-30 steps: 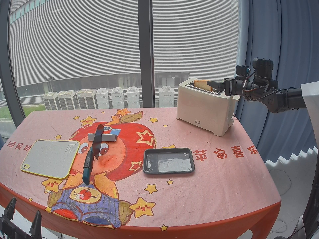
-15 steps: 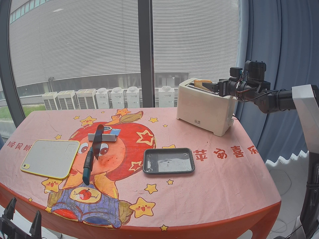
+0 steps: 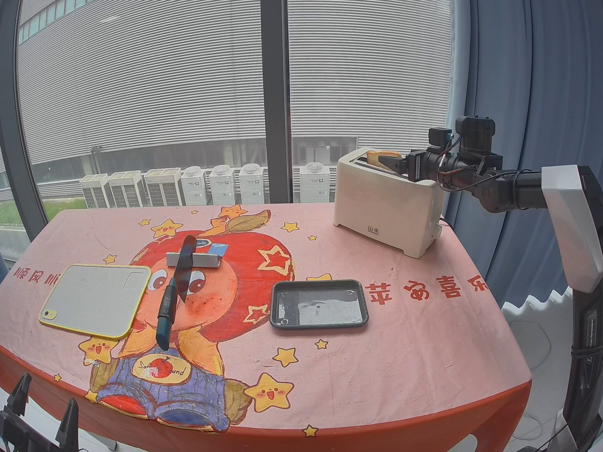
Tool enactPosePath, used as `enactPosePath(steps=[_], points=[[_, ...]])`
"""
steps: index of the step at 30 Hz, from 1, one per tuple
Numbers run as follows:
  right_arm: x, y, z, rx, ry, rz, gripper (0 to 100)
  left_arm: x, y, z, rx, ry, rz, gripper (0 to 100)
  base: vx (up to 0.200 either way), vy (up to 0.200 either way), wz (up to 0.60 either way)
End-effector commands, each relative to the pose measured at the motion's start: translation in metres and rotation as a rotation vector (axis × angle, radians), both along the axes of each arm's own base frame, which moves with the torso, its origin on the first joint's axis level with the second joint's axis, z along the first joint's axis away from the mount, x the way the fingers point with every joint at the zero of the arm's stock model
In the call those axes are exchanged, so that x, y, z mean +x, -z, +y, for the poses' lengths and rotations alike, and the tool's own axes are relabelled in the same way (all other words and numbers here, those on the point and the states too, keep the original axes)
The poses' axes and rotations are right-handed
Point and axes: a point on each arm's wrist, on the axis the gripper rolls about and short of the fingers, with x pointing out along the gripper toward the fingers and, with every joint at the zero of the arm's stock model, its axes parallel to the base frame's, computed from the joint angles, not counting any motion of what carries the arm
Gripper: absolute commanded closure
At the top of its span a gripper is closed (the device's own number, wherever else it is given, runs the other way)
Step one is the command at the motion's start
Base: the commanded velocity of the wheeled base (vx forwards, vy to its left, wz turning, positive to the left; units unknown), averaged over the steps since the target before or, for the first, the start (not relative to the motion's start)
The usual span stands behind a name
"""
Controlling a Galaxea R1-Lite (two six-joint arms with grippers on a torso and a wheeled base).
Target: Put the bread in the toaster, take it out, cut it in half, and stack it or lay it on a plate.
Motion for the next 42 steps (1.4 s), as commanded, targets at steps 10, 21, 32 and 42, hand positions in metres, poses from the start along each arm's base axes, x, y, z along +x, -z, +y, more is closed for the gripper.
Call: enactPosePath(steps=[10,21,32,42], points=[[0.011,0.012,0.007,-0.003,0.009,-0.006,0,0.000,0.005,0.000,0.000,-0.001,0.001,0,0.000,0.000,0.00],[0.010,0.012,0.008,-0.004,0.011,-0.004,100,0.000,0.005,0.000,0.000,-0.001,0.001,0,0.000,0.000,0.00],[0.008,0.005,0.009,0.002,0.008,-0.024,100,0.000,0.005,0.000,0.000,-0.001,0.001,0,0.000,0.000,0.00],[-0.006,-0.025,0.006,0.018,0.021,-0.072,100,0.000,0.005,0.000,0.000,0.001,0.001,0,0.000,0.000,0.00]])
